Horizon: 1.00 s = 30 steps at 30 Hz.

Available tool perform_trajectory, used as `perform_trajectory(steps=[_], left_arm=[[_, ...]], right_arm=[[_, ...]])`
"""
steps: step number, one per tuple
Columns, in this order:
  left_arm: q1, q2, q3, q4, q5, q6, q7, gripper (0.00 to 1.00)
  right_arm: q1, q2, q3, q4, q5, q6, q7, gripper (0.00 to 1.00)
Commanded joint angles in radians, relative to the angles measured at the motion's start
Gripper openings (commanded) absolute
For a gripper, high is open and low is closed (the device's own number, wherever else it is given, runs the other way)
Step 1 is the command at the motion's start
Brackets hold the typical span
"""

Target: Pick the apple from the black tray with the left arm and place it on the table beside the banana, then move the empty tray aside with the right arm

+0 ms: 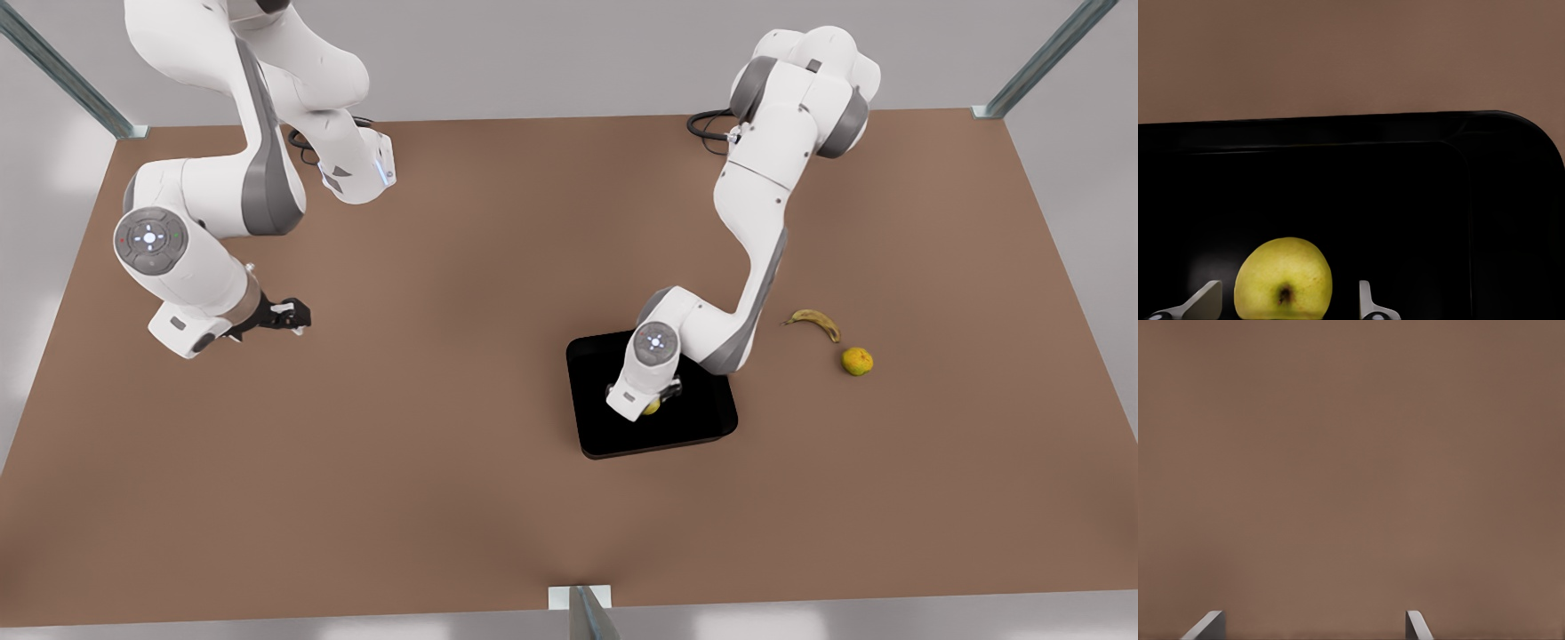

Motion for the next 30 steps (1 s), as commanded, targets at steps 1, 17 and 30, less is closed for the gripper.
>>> perform_trajectory(steps=[1, 17, 30], left_arm=[[-0.004, -0.001, 0.0, -0.017, 0.013, 0.052, -0.147, 1.0], [-0.004, 0.026, 0.003, -0.045, 0.094, 0.105, -0.206, 0.72], [0.358, -0.182, 0.003, 0.035, 0.046, -0.316, 0.551, 0.72]], right_arm=[[0.002, -0.001, 0.0, 0.0, 0.001, -0.006, 0.012, 1.0], [0.001, 0.004, 0.0, 0.0, 0.001, -0.006, 0.012, 1.0], [0.074, 0.005, 0.003, 0.025, 0.004, -0.002, 0.061, 1.0]])
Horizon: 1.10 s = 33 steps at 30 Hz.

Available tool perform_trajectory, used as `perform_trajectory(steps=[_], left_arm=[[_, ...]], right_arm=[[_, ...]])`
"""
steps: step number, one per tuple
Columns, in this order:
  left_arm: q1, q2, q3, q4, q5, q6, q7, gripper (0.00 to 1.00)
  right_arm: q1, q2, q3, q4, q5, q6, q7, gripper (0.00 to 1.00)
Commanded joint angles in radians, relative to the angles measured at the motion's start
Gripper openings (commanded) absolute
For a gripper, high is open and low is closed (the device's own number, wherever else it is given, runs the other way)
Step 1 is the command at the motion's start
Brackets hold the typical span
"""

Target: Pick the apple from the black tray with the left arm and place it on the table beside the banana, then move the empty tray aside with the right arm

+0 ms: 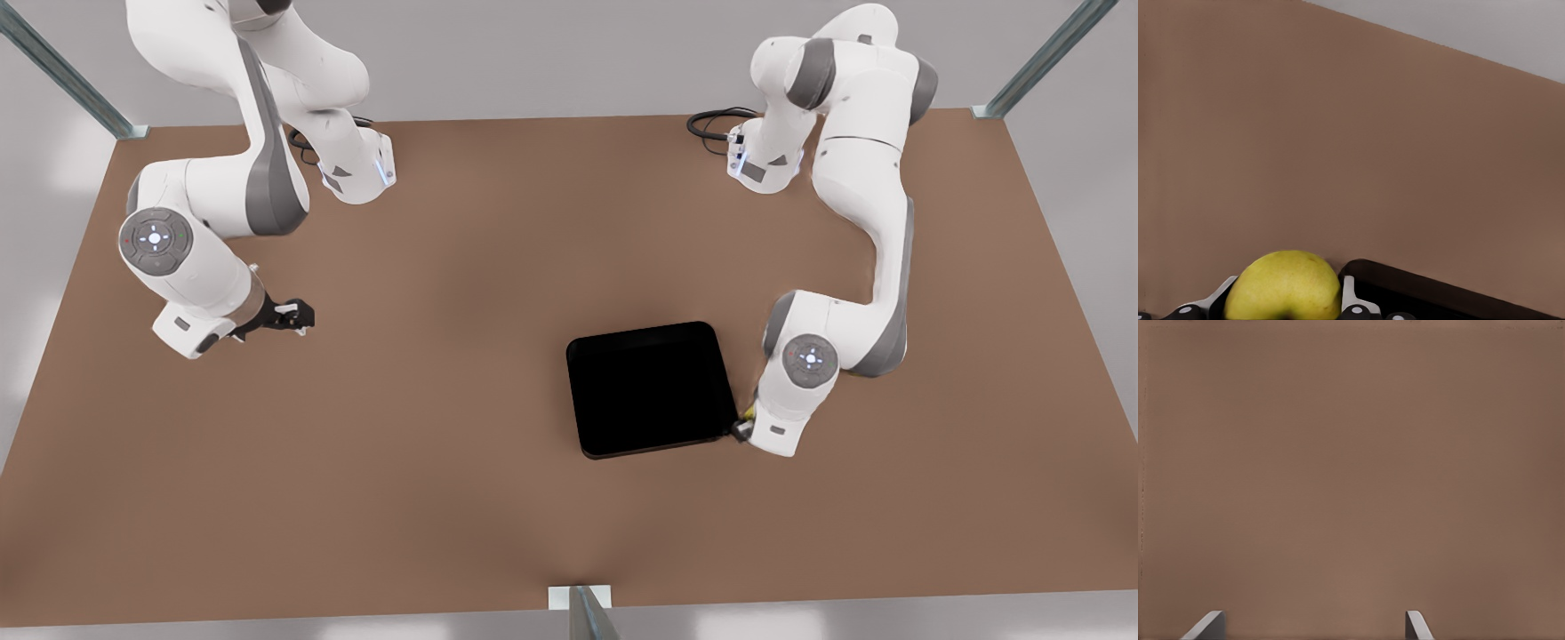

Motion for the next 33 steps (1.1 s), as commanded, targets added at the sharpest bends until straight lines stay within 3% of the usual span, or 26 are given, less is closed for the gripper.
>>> perform_trajectory(steps=[1, 5, 6, 8, 11, 12, 13, 14, 15, 16, 21, 27, 33], left_arm=[[0.076, 0.008, 0.001, -0.008, -0.036, -0.103, 0.611, 0.72], [0.177, 0.063, 0.001, -0.167, -0.035, 0.101, 0.694, 0.73], [0.2, 0.057, 0.001, -0.235, -0.035, 0.176, 0.698, 0.78], [0.215, 0.03, 0.001, -0.273, -0.032, 0.207, 0.701, 1.0], [0.217, -0.061, 0.003, -0.247, -0.035, 0.12, 0.694, 1.0], [0.217, -0.112, -0.002, -0.149, -0.039, -0.033, 0.7, 1.0], [0.211, -0.109, -0.017, 0.091, -0.068, -0.378, 0.749, 1.0], [0.209, -0.125, -0.031, 0.169, -0.072, -0.512, 0.804, 1.0], [0.215, -0.22, -0.031, 0.117, -0.114, -0.502, 0.81, 1.0], [0.217, -0.365, -0.023, -0.086, -0.15, -0.338, 0.801, 1.0], [0.237, -0.325, -0.025, -0.003, -0.138, -0.33, 0.8, 1.0], [0.238, -0.329, -0.019, 0.0, -0.147, -0.337, 0.8, 1.0], [0.284, -0.346, -0.025, 0.011, -0.216, -0.34, 0.8, 1.0]], right_arm=[[0.095, 0.016, 0.002, 0.031, 0.004, -0.001, 0.134, 1.0], [0.212, 0.155, 0.005, 0.158, 0.067, 0.008, 0.226, 1.0], [0.224, 0.177, 0.002, 0.174, 0.093, 0.017, 0.264, 1.0], [0.256, 0.284, 0.009, 0.293, 0.12, 0.027, 0.402, 1.0], [0.325, 0.387, 0.017, 0.388, 0.125, 0.14, 0.641, 1.0], [0.361, 0.411, 0.023, 0.388, 0.125, 0.204, 0.724, 1.0], [0.379, 0.427, 0.025, 0.388, 0.131, 0.244, 0.769, 1.0], [0.387, 0.447, 0.025, 0.388, 0.131, 0.246, 0.798, 1.0], [0.393, 0.465, 0.026, 0.39, 0.131, 0.249, 0.804, 1.0], [0.401, 0.49, 0.026, 0.388, 0.131, 0.289, 0.829, 1.0], [0.422, 0.562, 0.026, 0.391, 0.13, 0.496, 0.933, 1.0], [0.474, 0.669, 0.054, 0.477, 0.131, 0.567, 1.048, 1.0], [0.546, 0.735, -0.021, 0.513, 0.131, 0.565, 1.061, 1.0]])
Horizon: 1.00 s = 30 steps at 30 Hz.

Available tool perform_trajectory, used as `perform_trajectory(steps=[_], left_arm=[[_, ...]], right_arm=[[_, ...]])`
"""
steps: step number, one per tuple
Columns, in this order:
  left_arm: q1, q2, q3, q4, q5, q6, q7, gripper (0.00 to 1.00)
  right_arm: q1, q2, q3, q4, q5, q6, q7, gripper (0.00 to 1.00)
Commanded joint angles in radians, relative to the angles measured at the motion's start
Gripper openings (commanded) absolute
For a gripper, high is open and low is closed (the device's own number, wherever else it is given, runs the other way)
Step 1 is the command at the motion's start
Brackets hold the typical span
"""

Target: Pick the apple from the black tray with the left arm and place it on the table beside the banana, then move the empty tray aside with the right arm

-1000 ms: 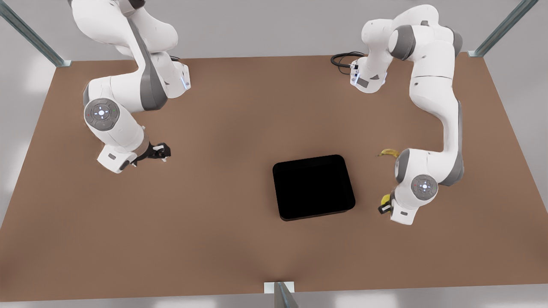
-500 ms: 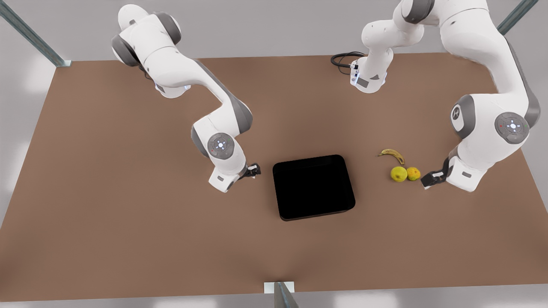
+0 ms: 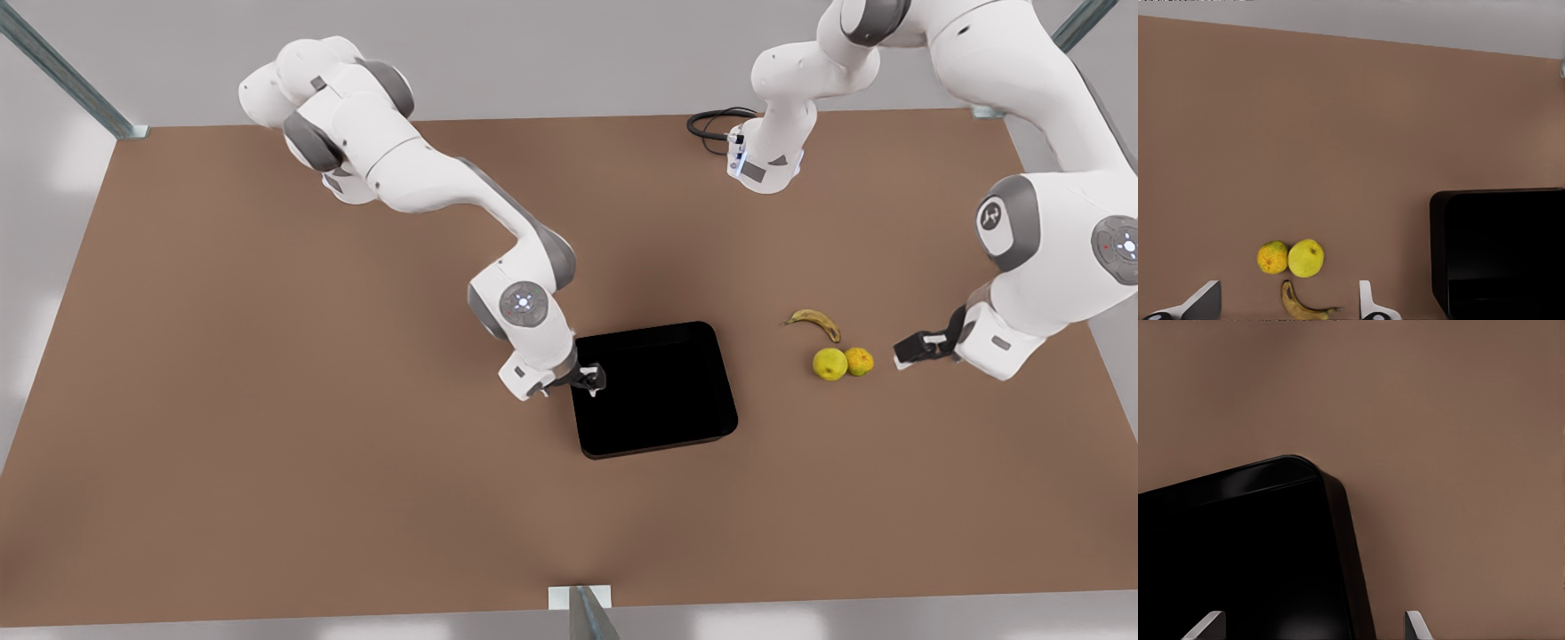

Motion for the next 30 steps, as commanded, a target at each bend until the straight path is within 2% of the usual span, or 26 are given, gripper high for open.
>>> perform_trajectory(steps=[1, 6, 10, 15, 18, 24, 25, 29, 30], left_arm=[[0.001, -0.006, -0.001, 0.001, -0.02, -0.014, 0.141, 1.0], [-0.001, -0.014, -0.007, 0.004, -0.019, -0.021, 0.071, 1.0], [0.001, -0.011, -0.002, 0.023, -0.017, -0.018, 0.049, 1.0], [-0.015, 0.009, -0.054, 0.021, -0.023, -0.034, 0.04, 1.0], [-0.051, 0.048, -0.054, 0.027, -0.028, -0.023, 0.046, 1.0], [-0.024, 0.049, -0.044, 0.062, -0.022, -0.023, 0.051, 1.0], [-0.024, 0.051, -0.044, 0.062, -0.02, -0.023, 0.051, 1.0], [-0.027, 0.051, -0.047, 0.076, 0.007, -0.021, 0.063, 1.0], [-0.025, 0.051, -0.047, 0.076, 0.006, -0.023, 0.115, 1.0]], right_arm=[[0.005, 0.014, -0.02, 0.002, 0.001, 0.037, 0.315, 1.0], [0.019, 0.093, -0.023, 0.071, 0.001, 0.063, 0.364, 1.0], [0.02, 0.101, -0.012, 0.073, -0.004, 0.063, 0.346, 1.0], [0.031, 0.104, -0.015, 0.06, -0.034, 0.051, 0.195, 1.0], [0.031, 0.107, -0.017, 0.059, -0.048, 0.049, 0.068, 1.0], [0.031, 0.133, -0.018, 0.059, -0.065, 0.049, 0.0, 1.0], [0.031, 0.135, -0.018, 0.059, -0.065, 0.049, -0.003, 0.98], [0.031, 0.135, -0.018, 0.059, -0.064, 0.049, -0.03, 0.72], [0.031, 0.135, -0.018, 0.059, -0.064, 0.049, -0.032, 0.71]])
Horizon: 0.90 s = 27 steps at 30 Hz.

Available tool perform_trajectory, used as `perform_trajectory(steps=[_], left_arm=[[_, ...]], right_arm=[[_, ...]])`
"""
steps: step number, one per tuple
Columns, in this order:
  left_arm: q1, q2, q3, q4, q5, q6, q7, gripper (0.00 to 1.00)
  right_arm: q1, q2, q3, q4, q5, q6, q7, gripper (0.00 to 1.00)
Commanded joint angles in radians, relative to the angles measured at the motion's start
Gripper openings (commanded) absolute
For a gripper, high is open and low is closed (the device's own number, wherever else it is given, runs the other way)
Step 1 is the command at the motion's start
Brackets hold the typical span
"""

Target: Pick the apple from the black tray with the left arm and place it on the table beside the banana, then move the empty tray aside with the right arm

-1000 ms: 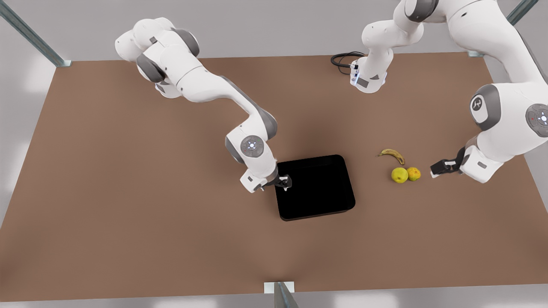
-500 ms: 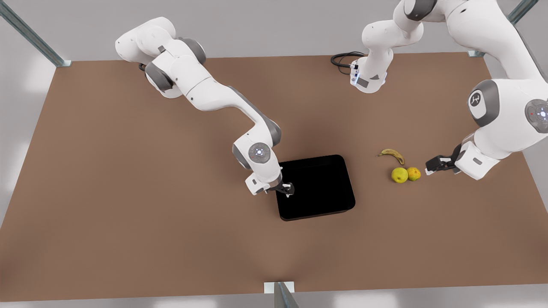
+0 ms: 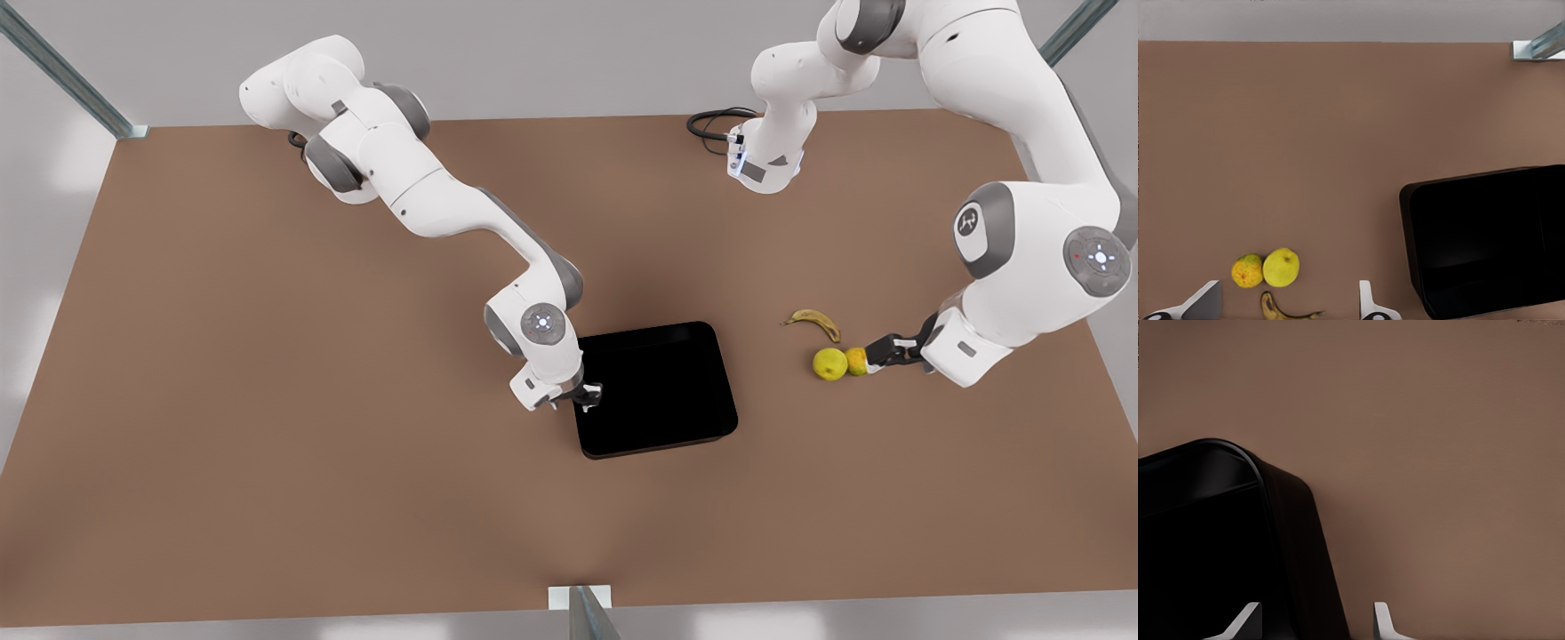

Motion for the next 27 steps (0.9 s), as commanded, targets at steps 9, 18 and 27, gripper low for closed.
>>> perform_trajectory(steps=[9, 18, 27], left_arm=[[0.025, 0.005, 0.001, 0.006, 0.001, 0.001, 0.077, 1.0], [0.03, 0.007, -0.002, 0.006, 0.006, 0.004, 0.09, 1.0], [0.042, 0.005, -0.001, 0.004, 0.001, 0.003, 0.089, 1.0]], right_arm=[[0.001, 0.003, 0.0, 0.001, -0.002, 0.0, -0.177, 0.48], [0.001, 0.005, 0.0, 0.001, -0.002, 0.0, -0.206, 0.27], [0.001, -0.018, 0.005, 0.001, 0.001, -0.023, -0.239, 0.15]])
